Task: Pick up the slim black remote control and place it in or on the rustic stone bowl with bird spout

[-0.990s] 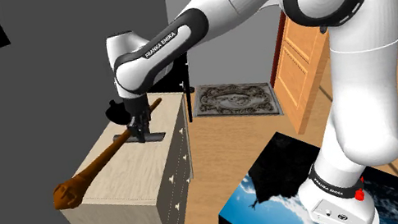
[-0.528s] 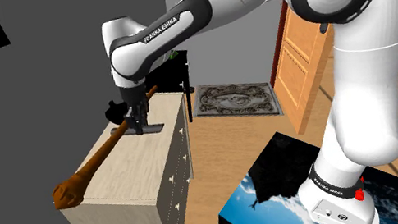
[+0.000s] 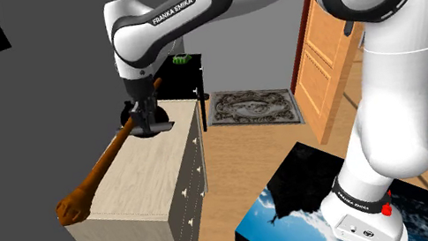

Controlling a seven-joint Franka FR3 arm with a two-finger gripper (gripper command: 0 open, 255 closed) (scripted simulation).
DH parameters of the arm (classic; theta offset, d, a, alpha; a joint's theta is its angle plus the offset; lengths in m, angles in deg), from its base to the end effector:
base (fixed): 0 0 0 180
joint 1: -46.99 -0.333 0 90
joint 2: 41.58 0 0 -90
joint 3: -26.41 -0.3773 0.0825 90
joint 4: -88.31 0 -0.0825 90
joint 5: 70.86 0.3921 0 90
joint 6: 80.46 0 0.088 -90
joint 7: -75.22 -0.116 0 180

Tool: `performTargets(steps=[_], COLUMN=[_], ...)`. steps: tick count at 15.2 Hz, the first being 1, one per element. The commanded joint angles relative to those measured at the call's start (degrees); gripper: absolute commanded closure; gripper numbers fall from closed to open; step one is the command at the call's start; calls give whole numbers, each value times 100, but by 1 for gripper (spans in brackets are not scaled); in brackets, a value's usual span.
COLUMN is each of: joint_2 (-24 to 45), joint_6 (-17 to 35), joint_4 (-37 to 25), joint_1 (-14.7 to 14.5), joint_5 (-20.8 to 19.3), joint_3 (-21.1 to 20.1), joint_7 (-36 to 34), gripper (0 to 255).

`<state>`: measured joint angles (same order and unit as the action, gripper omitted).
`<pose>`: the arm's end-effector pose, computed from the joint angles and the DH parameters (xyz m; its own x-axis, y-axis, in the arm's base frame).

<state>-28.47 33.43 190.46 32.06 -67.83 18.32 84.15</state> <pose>0.5909 0.2477 0.4725 0.8613 0.5079 -0.0102 0.5055 -0.8589 -0.0823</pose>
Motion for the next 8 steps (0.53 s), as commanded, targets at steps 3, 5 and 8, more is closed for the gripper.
performTargets(steps=[3, 5, 8], joint_2=[-78, -110, -149], joint_6=[-285, -429, -647], joint_4=[-211, -323, -503], joint_1=[-1, 0, 2], joint_5=[4, 6, 7], joint_3=[-4, -5, -6], joint_7=[-21, -28, -40], gripper=[255, 255, 255])
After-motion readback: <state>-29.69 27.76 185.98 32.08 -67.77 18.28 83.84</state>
